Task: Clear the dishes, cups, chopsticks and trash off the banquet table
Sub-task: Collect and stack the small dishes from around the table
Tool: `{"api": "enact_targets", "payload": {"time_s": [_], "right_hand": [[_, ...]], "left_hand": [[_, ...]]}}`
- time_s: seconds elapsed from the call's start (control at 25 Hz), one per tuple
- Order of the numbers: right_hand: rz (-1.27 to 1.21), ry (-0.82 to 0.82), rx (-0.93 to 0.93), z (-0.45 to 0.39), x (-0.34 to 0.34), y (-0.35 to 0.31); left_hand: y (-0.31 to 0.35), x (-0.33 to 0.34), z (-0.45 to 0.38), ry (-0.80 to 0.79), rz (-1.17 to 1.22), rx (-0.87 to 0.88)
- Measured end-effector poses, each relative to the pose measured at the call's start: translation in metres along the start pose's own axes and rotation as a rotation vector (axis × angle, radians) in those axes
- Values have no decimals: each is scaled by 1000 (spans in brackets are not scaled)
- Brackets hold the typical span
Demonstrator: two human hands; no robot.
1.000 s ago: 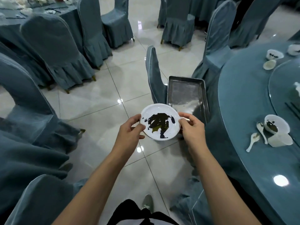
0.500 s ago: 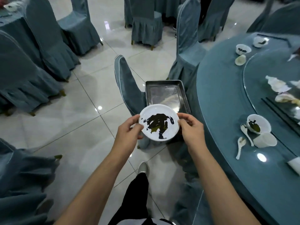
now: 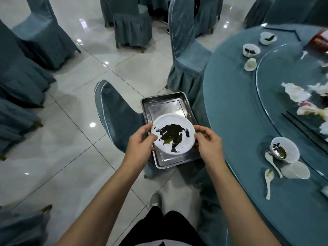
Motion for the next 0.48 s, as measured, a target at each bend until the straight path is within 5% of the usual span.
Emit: {"api": "enact_targets", "payload": {"time_s": [0.48], "right_hand": [[19,26,95,-99,5,25]], "left_hand": [[11,56,-104,-27,-65,-70]]}}
Point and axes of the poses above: each hand's wrist, its own z-axis away from the middle knuckle, its own x-axis out of the palm, y = z × x, the point moved 5 cm from there along -z, towards the middle knuckle, and after that the axes turned 8 degrees about -x, right-handed, at the moved point
